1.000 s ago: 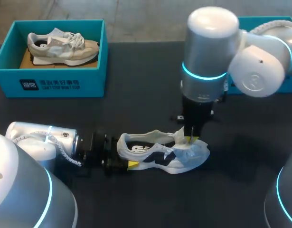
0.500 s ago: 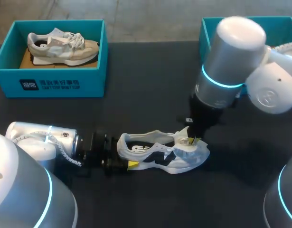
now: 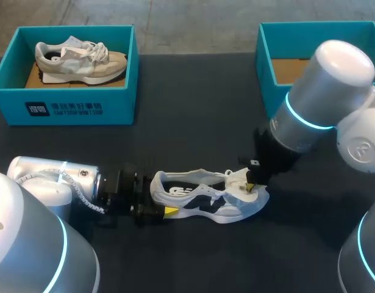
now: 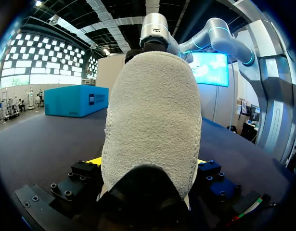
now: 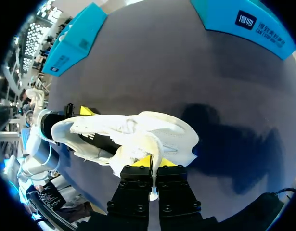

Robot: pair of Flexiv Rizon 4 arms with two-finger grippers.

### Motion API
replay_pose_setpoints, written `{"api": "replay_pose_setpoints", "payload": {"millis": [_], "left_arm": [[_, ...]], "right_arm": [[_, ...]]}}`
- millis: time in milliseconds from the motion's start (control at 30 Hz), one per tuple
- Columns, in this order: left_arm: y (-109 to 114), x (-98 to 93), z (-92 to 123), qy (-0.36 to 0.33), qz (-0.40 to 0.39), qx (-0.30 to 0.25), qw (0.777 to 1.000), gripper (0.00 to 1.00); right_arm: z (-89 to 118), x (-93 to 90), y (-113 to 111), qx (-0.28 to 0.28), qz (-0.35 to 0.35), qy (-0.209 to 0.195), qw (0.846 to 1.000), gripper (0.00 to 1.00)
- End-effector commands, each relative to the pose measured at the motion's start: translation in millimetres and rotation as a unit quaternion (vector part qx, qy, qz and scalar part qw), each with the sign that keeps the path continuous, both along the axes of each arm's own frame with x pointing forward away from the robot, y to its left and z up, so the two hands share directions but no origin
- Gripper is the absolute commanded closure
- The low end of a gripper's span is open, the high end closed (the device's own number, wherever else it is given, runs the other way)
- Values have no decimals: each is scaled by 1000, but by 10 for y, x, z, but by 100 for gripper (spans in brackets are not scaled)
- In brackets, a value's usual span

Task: Take the shoe out of the shoebox, open the shoe tongue, remove and reinsert the insole, then place the shoe into the shoebox

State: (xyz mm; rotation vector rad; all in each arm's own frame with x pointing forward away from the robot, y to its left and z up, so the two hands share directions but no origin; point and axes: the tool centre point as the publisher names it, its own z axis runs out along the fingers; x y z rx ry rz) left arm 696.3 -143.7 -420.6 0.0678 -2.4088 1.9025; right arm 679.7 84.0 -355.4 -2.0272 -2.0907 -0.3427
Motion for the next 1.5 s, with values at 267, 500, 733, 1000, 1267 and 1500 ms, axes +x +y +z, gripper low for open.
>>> {"api": "replay_pose_setpoints", "payload": {"millis": [267,500,733,1000,1267,1500], "left_arm": [[12,5,-2,0,-1,1,1000,100],[12,5,-2,0,-1,1,1000,100],[12,5,-2,0,-1,1,1000,100],[12,5,-2,0,-1,1,1000,100],[12,5,-2,0,-1,1,1000,100],[12,5,-2,0,-1,1,1000,100]], "right_arm": [[286,-118,58,18,1,-16,1000,0],[720,-231,235,-29,18,-32,999,0],[1069,-266,457,-69,54,-33,996,0],[1386,-233,713,-122,102,-31,987,0],[1546,-192,931,-156,161,-39,974,57],[1555,-184,1117,-183,257,-53,948,100]]}}
